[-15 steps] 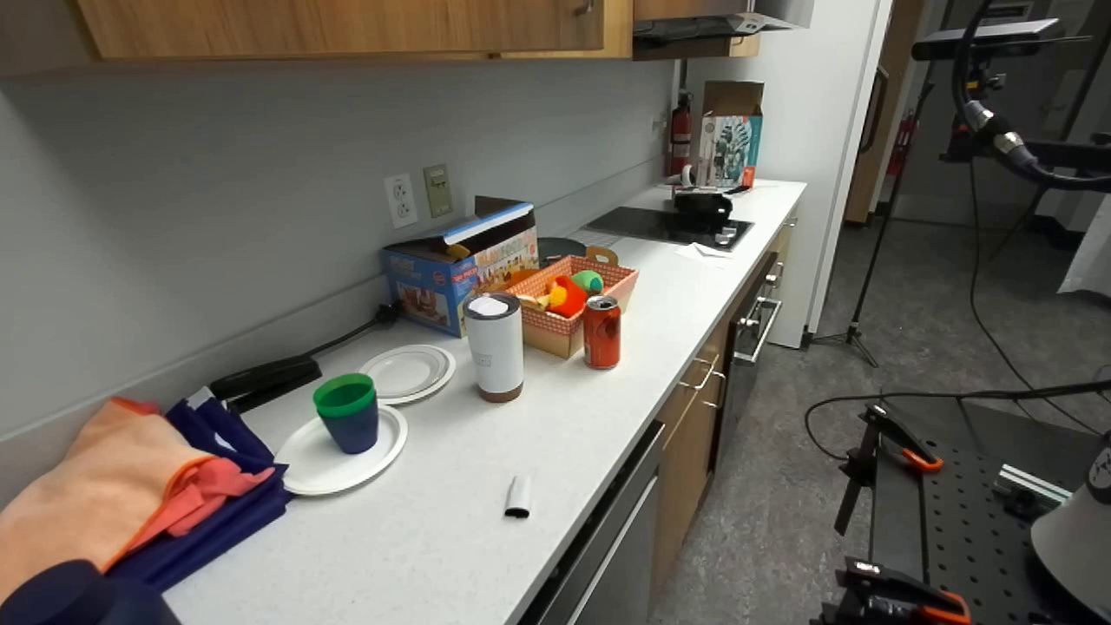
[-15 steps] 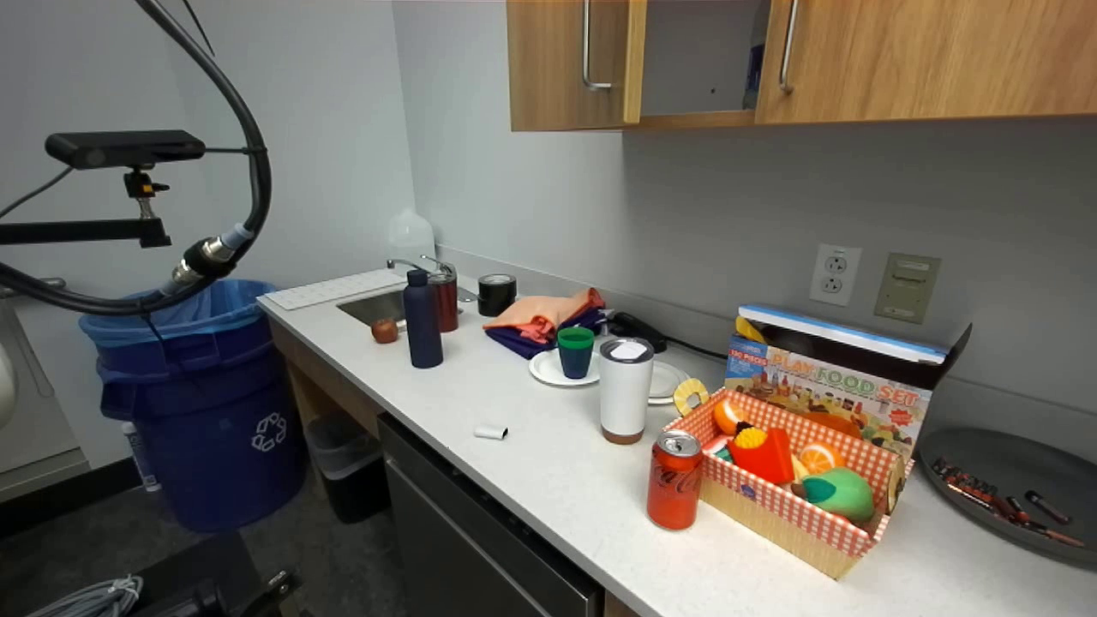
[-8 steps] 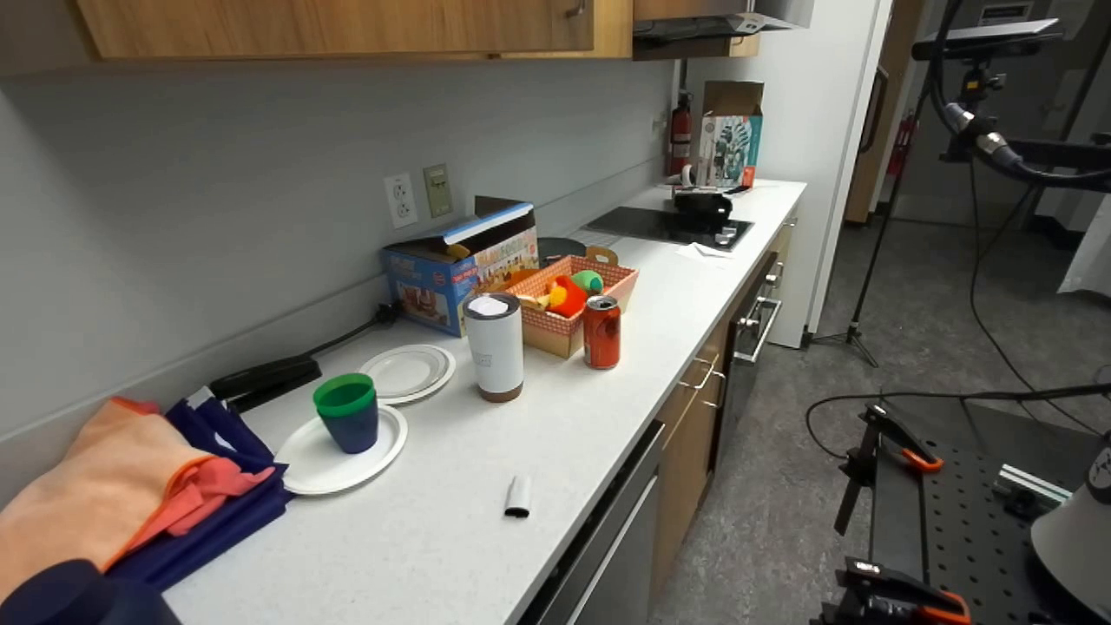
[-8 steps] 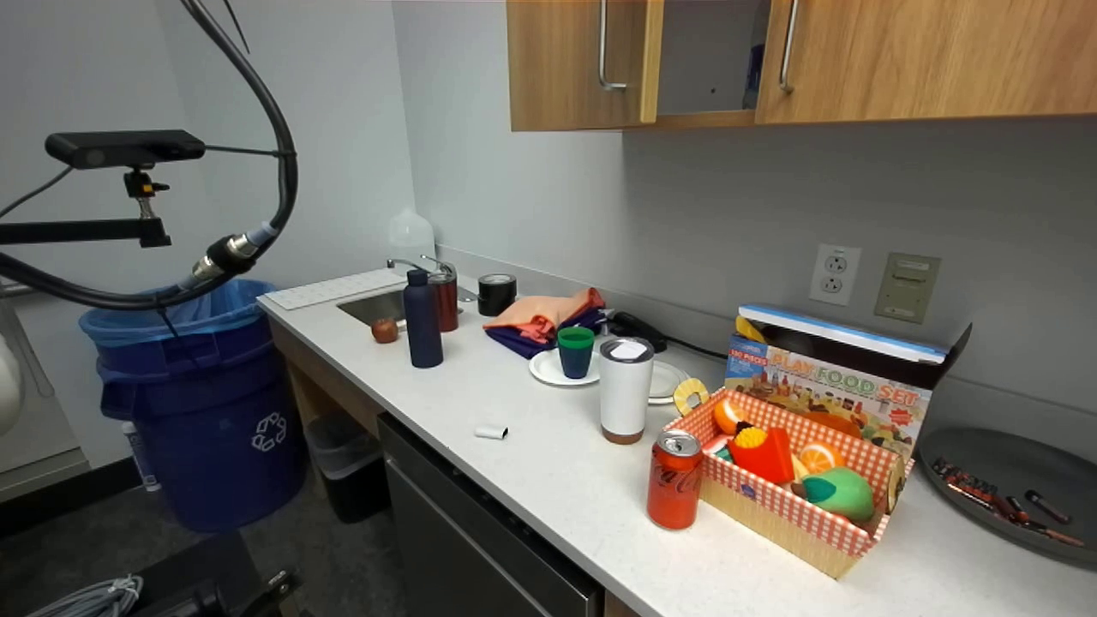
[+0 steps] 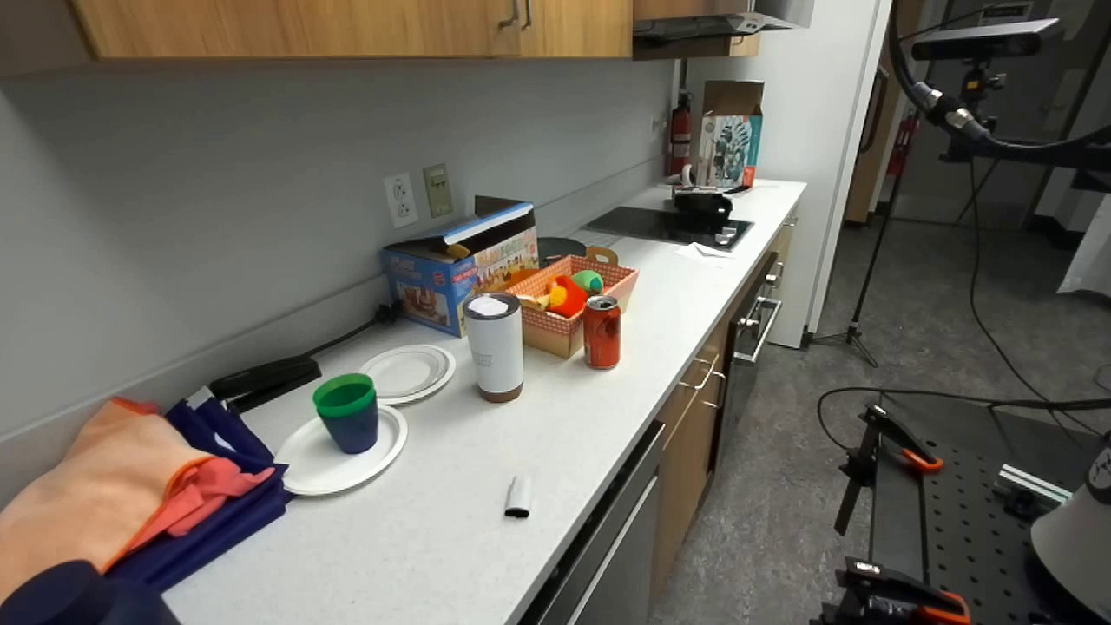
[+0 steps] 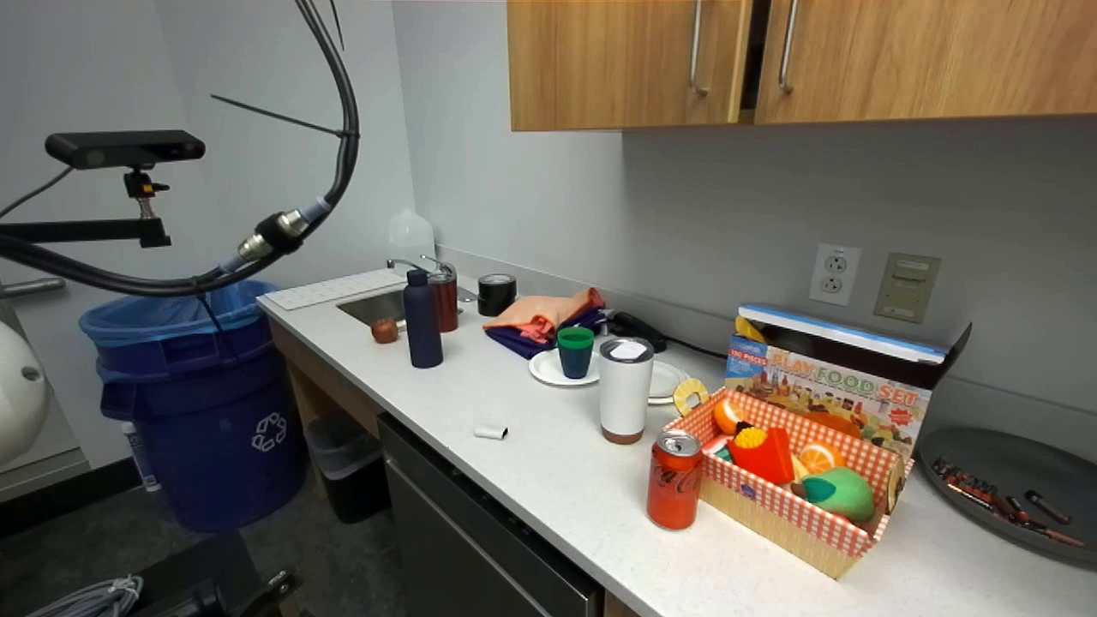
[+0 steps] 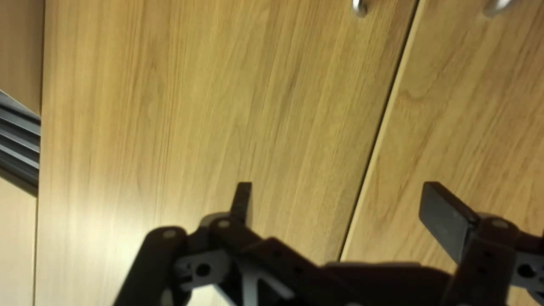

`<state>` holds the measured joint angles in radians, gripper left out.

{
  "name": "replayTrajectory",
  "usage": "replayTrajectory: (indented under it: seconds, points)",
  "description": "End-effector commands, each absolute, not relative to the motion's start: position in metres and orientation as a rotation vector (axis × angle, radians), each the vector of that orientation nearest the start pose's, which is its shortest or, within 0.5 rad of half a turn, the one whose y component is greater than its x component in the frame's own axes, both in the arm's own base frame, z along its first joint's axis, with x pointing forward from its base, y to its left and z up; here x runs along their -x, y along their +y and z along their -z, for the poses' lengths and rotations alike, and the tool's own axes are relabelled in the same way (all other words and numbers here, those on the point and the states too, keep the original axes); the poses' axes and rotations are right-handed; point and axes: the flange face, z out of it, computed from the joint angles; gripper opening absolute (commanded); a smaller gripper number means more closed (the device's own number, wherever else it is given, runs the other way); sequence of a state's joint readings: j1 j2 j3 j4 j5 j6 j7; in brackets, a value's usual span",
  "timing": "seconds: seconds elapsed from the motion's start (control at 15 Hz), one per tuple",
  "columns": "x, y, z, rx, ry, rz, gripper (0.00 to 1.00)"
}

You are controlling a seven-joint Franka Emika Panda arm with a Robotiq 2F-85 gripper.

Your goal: Close the top left cabinet door

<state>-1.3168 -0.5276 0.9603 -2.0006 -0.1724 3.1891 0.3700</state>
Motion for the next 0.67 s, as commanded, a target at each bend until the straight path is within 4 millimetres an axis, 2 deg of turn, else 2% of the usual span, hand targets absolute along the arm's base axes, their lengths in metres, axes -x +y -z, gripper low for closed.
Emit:
replayTrajectory:
  seconds: [0.0,0.33,0.6]
  points:
    - [-0.536,-0.018,-0.752,2.602,0.304,2.423,1.00]
    - [-0.533,-0.009,-0.766,2.702,0.281,2.348,1.00]
    - [-0.520,-0.005,-0.777,2.852,0.287,2.187,1.00]
